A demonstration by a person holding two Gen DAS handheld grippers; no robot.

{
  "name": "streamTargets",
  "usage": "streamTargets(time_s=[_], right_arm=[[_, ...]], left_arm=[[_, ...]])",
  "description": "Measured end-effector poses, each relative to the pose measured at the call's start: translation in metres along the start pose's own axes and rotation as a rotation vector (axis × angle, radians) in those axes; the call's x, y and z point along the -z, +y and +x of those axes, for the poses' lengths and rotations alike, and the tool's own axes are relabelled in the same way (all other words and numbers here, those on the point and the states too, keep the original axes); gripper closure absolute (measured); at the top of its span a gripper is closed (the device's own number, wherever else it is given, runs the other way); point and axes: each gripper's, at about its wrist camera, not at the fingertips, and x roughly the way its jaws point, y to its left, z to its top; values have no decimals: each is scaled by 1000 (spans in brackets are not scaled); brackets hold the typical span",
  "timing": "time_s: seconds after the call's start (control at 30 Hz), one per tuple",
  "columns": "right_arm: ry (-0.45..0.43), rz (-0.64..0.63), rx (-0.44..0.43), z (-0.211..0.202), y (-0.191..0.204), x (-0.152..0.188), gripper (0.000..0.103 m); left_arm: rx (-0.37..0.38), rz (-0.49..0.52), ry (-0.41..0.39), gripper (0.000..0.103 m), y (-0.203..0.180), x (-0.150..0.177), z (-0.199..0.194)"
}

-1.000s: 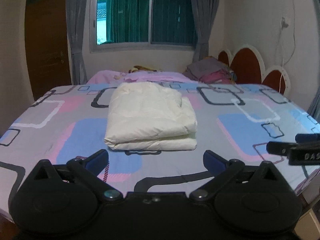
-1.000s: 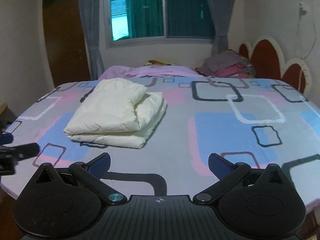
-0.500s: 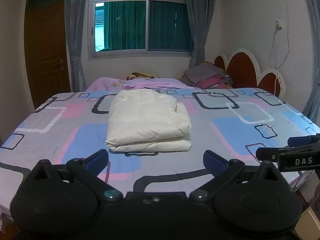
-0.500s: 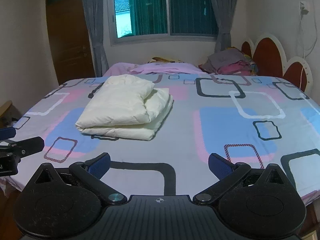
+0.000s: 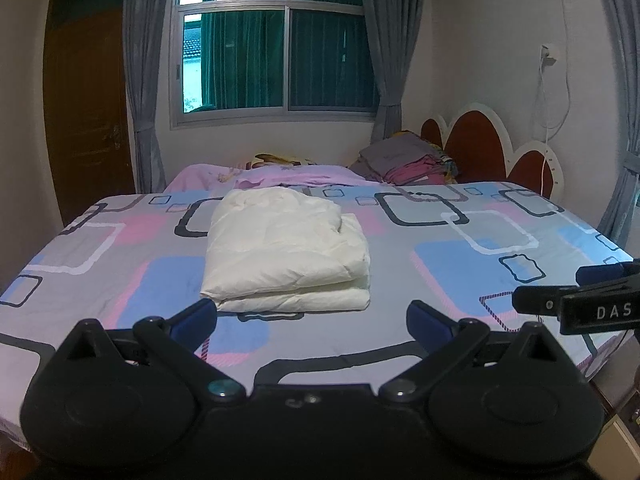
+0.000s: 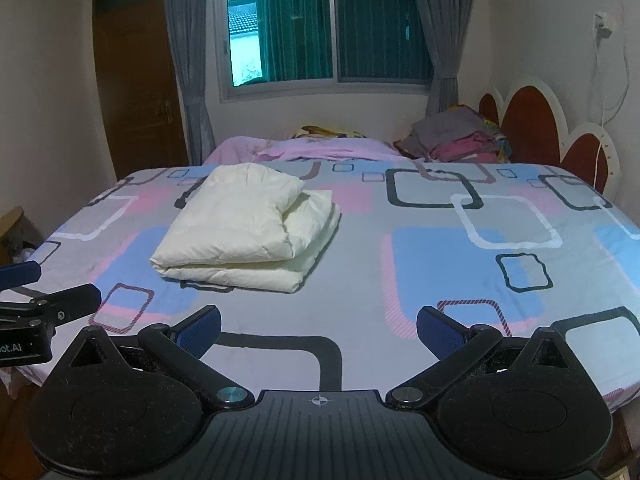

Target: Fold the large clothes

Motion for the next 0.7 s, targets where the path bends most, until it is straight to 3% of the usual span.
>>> streamTargets(time_s=[0.7], right_arm=[[3, -3, -9, 4, 0, -5, 0]], left_arm=[[-5, 10, -12, 2, 6, 0, -1]])
